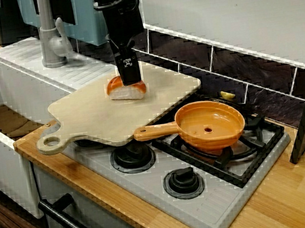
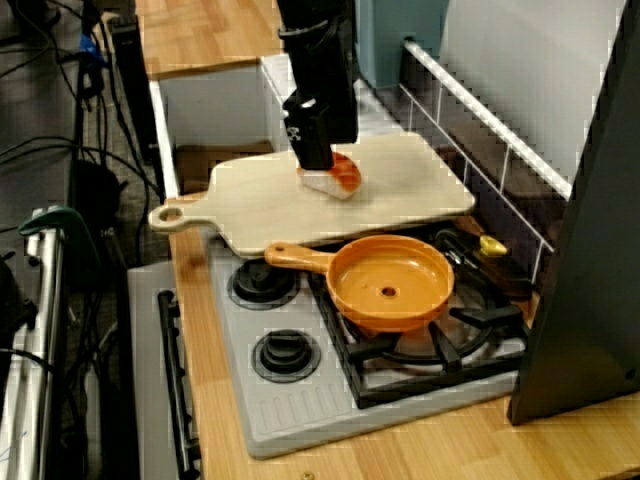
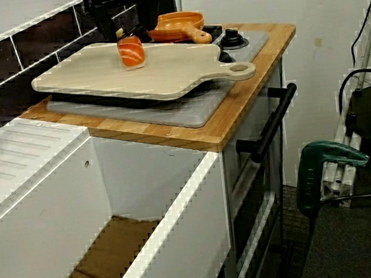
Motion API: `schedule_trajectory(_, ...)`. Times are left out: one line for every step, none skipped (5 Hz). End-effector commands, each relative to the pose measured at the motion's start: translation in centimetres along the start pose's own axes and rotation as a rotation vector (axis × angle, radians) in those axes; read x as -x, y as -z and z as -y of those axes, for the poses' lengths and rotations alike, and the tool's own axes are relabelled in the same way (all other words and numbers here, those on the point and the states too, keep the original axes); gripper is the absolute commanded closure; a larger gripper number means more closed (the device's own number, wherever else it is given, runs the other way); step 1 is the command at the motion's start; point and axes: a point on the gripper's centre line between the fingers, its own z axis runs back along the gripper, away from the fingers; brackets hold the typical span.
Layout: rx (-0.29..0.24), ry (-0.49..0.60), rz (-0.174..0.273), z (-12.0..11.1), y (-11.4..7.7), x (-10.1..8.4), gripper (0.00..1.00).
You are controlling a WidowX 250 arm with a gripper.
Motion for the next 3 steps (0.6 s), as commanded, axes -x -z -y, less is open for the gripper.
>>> schedule_trajectory(-0.058,0.008,0.009,-1.06,-0.76,-0.34,0.0)
schedule_trajectory(-0.055,0.016,-0.015,-0.9,-0.14,-0.17,0.0)
schedule_trajectory(-0.047,0.03,-0.026,-0.47,-0.01,-0.04,0.0)
